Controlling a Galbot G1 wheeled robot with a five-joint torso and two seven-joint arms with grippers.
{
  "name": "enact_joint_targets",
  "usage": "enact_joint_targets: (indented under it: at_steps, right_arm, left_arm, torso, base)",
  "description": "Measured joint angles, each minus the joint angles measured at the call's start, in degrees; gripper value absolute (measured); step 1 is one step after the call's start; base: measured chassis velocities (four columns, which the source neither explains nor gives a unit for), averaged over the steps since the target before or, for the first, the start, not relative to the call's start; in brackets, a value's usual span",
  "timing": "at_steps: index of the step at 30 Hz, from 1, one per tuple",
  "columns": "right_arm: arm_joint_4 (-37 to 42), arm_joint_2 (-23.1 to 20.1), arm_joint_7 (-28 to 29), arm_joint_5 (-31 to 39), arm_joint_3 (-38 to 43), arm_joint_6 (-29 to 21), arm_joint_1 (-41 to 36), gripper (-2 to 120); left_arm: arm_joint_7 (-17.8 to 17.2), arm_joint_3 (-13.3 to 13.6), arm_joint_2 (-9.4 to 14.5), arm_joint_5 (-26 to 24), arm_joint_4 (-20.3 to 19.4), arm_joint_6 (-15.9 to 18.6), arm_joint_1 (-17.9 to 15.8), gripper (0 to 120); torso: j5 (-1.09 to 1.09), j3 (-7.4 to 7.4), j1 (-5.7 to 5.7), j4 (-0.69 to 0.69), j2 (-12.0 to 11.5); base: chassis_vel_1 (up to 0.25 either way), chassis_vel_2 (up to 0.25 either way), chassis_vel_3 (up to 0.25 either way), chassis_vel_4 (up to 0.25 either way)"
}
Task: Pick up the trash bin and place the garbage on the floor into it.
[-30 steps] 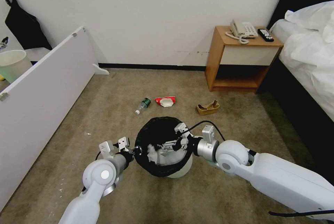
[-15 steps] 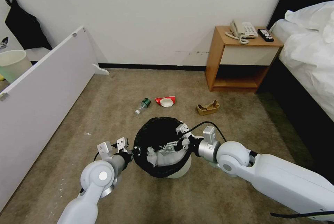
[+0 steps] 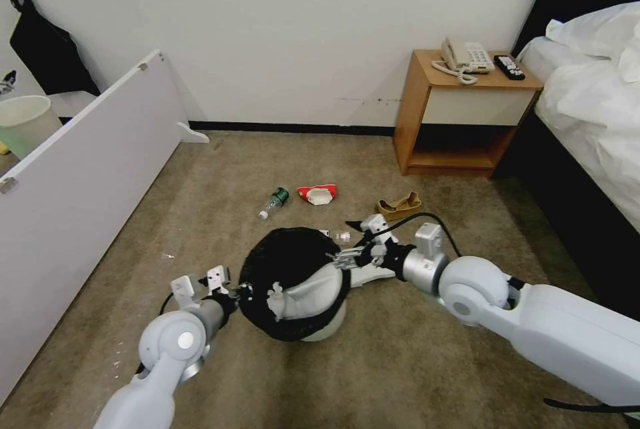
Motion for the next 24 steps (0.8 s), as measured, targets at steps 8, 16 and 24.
enact_joint_targets:
  at_steps: [8, 16, 24]
  right_arm:
    - [0.2, -3.3, 1.0, -2.7, 10.7, 1.7, -8.8, 100]
    - [-1.5, 1.3, -1.9, -8.0, 15.6, 3.5, -10.5, 100]
    - [-2.0, 7.1, -1.5, -14.7, 22.9, 4.7, -17.2, 100]
  left_arm:
    - [1.7, -5.6, 2.0, 3.3, -1.2, -0.5, 2.3, 1]
    - [-2.4, -13.8, 3.0, -1.9, -8.5, 0.5, 9.9, 1]
    - [-3.1, -16.5, 3.5, -1.1, -15.0, 1.3, 14.5, 1]
  torso:
    - [-0.01, 0.0, 0.0, -0.04, 0.0]
    - [0.0, 0.0, 0.0, 0.04, 0.0]
    - [0.0, 0.0, 0.0, 0.0, 0.0]
  base:
    - [0.0, 0.0, 0.0, 0.0]
    - [0.0, 0.0, 0.0, 0.0]
    - [0.0, 0.0, 0.0, 0.0]
